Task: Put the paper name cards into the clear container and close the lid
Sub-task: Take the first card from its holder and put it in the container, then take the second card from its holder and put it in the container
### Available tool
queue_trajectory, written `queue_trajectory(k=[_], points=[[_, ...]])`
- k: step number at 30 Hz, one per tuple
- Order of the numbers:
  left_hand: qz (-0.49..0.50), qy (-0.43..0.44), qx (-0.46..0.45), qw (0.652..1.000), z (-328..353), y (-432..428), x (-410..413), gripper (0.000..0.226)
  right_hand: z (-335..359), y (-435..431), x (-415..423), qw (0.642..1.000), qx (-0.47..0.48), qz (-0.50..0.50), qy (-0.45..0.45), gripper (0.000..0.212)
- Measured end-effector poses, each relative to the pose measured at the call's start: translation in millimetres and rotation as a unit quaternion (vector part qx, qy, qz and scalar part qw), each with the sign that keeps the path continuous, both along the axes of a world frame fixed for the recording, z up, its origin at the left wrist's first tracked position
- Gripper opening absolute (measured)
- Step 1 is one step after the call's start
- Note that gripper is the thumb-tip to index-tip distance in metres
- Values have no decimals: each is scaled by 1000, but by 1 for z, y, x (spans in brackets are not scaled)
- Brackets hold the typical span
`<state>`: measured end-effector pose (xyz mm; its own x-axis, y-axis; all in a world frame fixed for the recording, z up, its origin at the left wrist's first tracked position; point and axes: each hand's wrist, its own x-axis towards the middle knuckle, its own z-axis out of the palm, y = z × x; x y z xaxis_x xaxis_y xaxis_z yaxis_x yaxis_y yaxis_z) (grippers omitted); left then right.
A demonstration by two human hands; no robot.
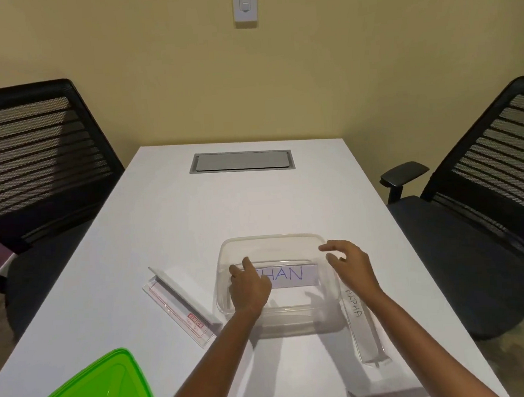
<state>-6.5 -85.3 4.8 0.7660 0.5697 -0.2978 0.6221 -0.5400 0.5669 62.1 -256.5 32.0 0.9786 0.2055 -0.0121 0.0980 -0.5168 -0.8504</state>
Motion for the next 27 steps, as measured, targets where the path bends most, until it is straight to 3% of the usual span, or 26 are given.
queue_trajectory(k=[5, 9, 12, 15, 17, 19, 24, 27], points=[[-71, -164, 58, 982, 4, -45, -34, 47, -1, -75, -36, 997, -29, -65, 8, 25], [-167, -207, 67, 962, -2, -86, -67, 40, -20, -133, -63, 987, -105, -114, 30, 25], [-181, -145, -8, 973, -15, -110, -88, 32, -37, -165, -78, 979, -111, -153, 70, 25], [-175, -7, -99, 980, -27, -128, -98, 33, -51, -182, -86, 968, -104, -209, 95, 25], [-140, 46, -209, 967, -29, -136, -104, 33, -57, -187, -90, 956, -92, -249, 122, 26], [-88, 68, -312, 944, -31, -143, -108, 38, -61, -190, -92, 946, -94, -269, 156, 29], [1, 73, -396, 916, -32, -151, -107, 42, -61, -192, -96, 924, -91, -275, 248, 23], [51, 76, -425, 900, -29, -154, -108, 42, -65, -196, -101, 920, -40, -315, 228, 26]])
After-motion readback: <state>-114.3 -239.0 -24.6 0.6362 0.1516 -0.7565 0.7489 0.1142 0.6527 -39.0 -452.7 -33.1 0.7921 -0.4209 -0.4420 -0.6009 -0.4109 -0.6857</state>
